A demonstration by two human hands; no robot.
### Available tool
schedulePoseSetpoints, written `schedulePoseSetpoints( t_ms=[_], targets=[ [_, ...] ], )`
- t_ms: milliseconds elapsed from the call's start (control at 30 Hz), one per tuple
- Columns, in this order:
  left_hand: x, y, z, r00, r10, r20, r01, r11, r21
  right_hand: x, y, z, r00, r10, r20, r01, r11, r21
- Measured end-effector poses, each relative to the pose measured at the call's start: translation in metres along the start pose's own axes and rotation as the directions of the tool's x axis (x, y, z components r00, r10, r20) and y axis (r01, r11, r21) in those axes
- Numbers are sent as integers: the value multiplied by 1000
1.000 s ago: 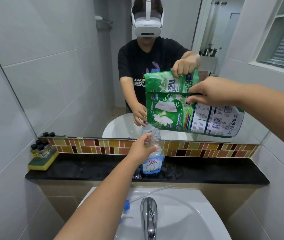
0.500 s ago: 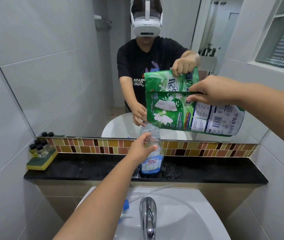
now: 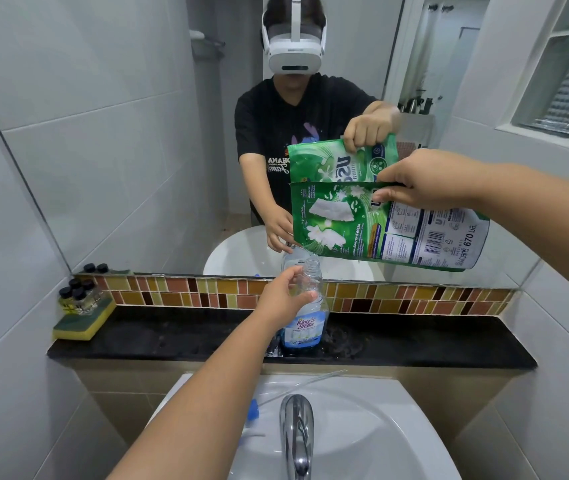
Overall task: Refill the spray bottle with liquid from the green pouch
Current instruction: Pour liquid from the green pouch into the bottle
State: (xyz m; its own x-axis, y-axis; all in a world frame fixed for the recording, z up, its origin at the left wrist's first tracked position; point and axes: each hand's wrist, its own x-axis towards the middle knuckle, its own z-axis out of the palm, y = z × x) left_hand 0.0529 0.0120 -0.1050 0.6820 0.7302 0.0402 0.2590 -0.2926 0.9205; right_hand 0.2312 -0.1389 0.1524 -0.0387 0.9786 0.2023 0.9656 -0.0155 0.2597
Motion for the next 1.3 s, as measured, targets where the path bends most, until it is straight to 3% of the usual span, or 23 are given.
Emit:
schedulePoseSetpoints(
  t_ms=[1300],
  targets=[
    [-2, 3, 1, 1000, -8, 26, 8, 1000, -22, 3, -2, -1, 1000, 2, -1, -2, 1000, -26]
  ],
)
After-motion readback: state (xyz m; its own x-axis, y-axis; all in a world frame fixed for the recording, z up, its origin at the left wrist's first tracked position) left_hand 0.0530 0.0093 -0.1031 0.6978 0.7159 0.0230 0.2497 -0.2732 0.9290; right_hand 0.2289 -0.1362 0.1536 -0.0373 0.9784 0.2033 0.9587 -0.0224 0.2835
